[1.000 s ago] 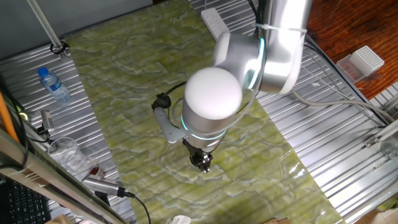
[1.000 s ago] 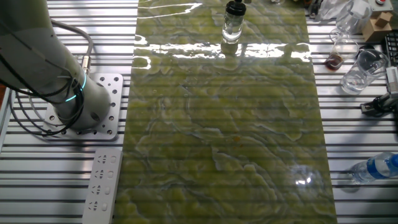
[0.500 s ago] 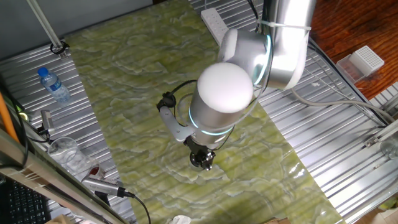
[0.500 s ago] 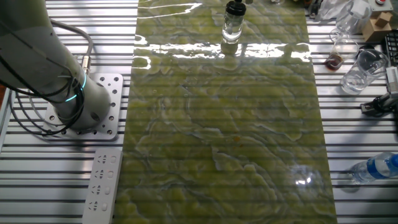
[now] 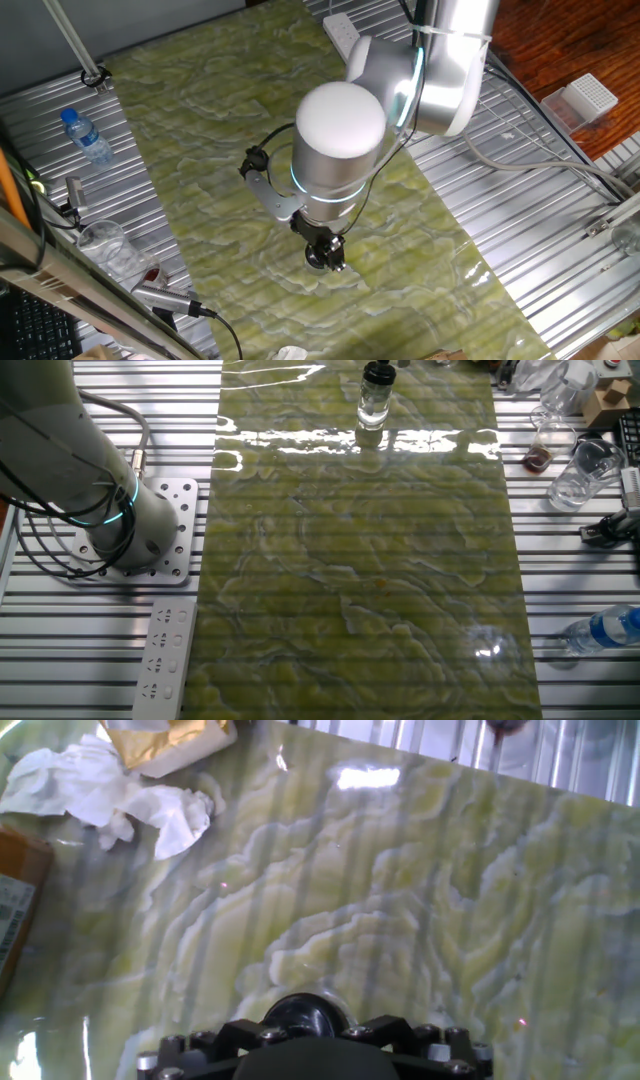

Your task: Screw the lid onto the jar

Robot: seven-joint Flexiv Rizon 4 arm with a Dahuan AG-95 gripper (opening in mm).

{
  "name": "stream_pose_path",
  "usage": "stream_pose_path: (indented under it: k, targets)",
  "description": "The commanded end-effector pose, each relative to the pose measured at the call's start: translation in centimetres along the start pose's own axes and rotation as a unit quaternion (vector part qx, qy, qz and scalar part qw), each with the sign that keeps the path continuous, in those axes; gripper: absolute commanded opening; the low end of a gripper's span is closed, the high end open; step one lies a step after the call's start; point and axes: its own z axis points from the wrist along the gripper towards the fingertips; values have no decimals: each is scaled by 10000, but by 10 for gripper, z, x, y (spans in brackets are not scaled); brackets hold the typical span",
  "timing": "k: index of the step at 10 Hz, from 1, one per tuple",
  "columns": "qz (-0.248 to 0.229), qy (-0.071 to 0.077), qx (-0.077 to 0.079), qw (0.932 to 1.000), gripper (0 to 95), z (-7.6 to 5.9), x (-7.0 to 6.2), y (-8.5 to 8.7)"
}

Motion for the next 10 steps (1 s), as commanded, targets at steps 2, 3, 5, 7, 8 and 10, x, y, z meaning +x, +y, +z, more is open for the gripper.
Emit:
stream_pose_path:
  k: [2,3,5,7,8,10]
  targets:
    - [190,129,61,9997,950,1,-1,4]
    - [216,140,90,9996,950,2,-1,5]
    - [245,195,211,9993,950,5,-3,10]
    - [124,300,486,9983,950,8,-3,13]
    - [92,317,517,9981,950,9,0,13]
    - [93,354,539,9979,950,14,5,17]
